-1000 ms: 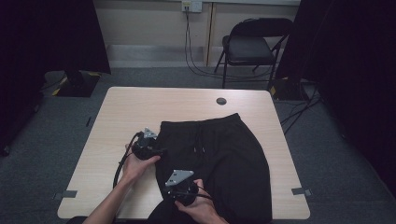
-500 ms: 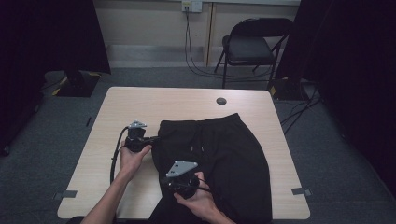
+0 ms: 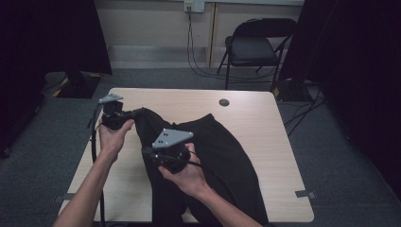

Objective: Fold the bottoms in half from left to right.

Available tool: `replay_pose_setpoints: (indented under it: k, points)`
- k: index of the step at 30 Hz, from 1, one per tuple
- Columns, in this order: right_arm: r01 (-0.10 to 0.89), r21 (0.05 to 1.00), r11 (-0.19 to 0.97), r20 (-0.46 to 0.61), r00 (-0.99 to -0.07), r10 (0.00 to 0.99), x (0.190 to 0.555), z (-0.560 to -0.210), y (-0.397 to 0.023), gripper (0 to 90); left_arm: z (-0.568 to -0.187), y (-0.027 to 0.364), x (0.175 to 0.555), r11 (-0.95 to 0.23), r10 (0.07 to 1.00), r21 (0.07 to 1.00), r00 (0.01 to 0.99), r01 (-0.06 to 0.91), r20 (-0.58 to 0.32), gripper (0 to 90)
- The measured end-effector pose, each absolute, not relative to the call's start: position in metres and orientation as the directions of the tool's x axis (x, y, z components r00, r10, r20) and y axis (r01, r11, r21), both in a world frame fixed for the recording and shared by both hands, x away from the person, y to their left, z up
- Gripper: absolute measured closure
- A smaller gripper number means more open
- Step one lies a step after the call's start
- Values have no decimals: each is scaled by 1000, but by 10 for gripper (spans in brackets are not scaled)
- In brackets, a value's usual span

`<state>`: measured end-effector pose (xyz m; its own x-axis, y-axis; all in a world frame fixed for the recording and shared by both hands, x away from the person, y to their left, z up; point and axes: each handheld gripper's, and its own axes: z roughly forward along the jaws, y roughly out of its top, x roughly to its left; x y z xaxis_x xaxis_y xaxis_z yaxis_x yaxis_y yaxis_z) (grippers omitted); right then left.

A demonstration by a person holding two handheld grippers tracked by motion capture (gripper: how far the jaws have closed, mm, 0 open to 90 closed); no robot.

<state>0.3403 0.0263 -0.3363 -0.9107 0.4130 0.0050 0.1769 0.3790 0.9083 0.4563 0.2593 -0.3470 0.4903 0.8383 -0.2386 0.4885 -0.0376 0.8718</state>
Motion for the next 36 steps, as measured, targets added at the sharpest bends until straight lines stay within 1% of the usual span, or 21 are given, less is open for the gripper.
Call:
replay_pose_setpoints:
  k: [2,5,6,8,12,16,19,22,23,24,25,27,29,32,35,36]
  points:
    - [161,923,350,6,-915,404,343,-320,31,900,-326,266,455,-25,844,888,485,459,-227,877]
    - [123,942,312,-10,-919,394,344,-296,35,900,-299,270,451,-38,862,897,468,441,-193,876]
    - [113,947,300,-15,-919,395,343,-291,34,900,-295,269,450,-62,866,900,472,431,-166,876]
    - [116,953,280,-5,-918,396,343,-289,28,900,-298,261,449,-87,864,899,482,429,-146,875]
    - [155,947,282,22,-906,423,338,-313,4,900,-335,237,449,-113,839,878,518,464,-166,873]
    - [220,939,266,69,-874,481,334,-339,-37,900,-367,204,451,-146,800,850,566,507,-200,872]
    - [241,934,265,70,-848,526,329,-350,-69,900,-374,175,454,-188,778,844,600,503,-185,870]
    - [273,928,252,85,-816,572,330,-359,-95,900,-376,148,463,-274,764,830,635,485,-118,868]
    - [289,923,252,90,-802,591,331,-364,-104,900,-379,143,467,-278,762,827,636,490,-121,865]
    - [306,918,253,94,-787,610,333,-371,-112,900,-384,139,473,-257,761,824,631,505,-149,858]
    - [329,910,254,105,-772,626,335,-378,-119,900,-391,135,479,-246,760,822,629,513,-165,840]
    - [370,888,275,106,-745,658,341,-395,-131,900,-401,129,484,-252,752,822,638,511,-166,758]
    - [411,862,298,106,-719,687,348,-412,-144,900,-403,128,484,-254,749,827,643,501,-159,604]
    - [457,834,308,111,-687,718,356,-430,-159,900,-395,144,476,-216,766,857,626,468,-149,493]
    - [488,815,311,121,-669,733,359,-444,-170,897,-393,165,468,-220,795,842,591,492,-136,513]
    - [497,809,314,121,-662,739,360,-447,-172,893,-397,171,463,-231,794,834,592,502,-137,539]
